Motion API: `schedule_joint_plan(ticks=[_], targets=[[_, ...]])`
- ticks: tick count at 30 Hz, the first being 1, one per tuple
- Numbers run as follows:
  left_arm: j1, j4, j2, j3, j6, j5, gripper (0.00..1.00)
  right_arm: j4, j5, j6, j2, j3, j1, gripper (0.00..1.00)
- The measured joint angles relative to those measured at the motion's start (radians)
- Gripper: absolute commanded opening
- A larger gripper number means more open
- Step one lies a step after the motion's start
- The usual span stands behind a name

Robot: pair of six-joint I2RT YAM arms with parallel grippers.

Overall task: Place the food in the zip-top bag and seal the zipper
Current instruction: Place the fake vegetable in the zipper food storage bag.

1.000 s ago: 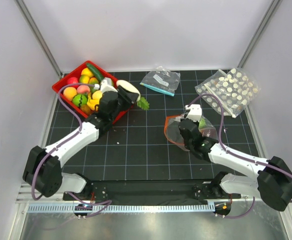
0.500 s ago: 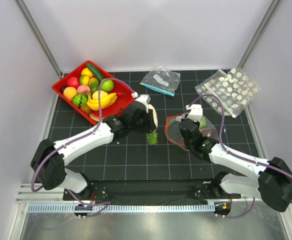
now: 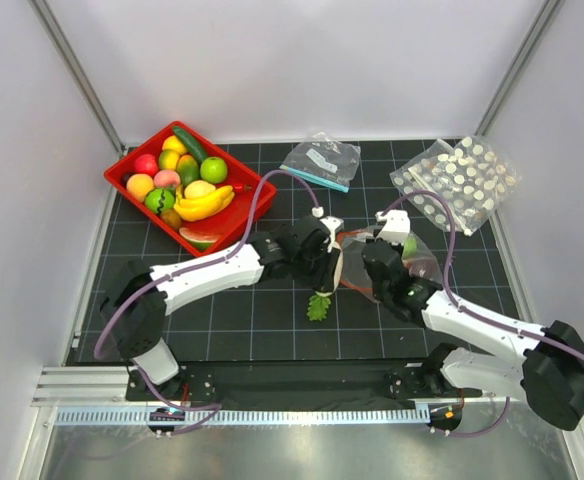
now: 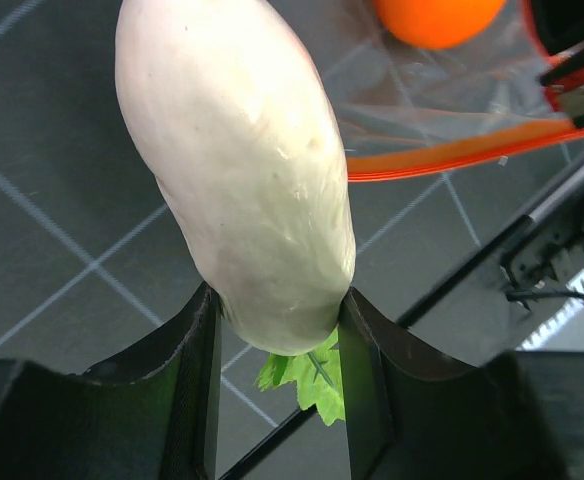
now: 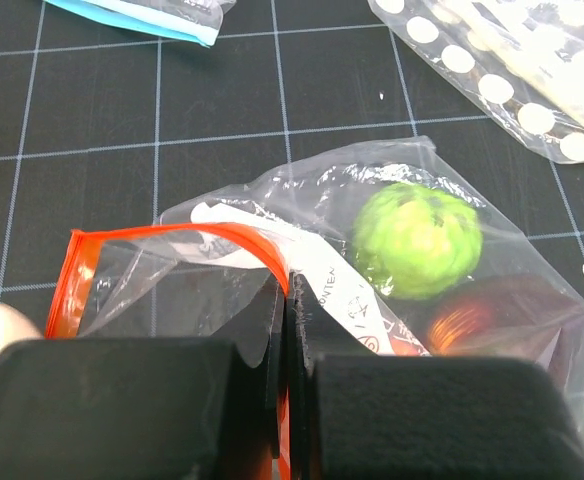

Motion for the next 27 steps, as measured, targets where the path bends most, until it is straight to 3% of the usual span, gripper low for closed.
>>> schedule_joint_plan(ticks=[15,27], targets=[[-0.025,-0.014,0.135,0.193,0.004,0.238,0.00,0.026,-0.020,-0.012,-0.114,-0.061,0.002,0.01],[0.007,-0.053,0.198,0.243,-0.030,0.287,0.00,0.036,-0.043,-0.024,-0.293,-0.101,0.008,0.01]])
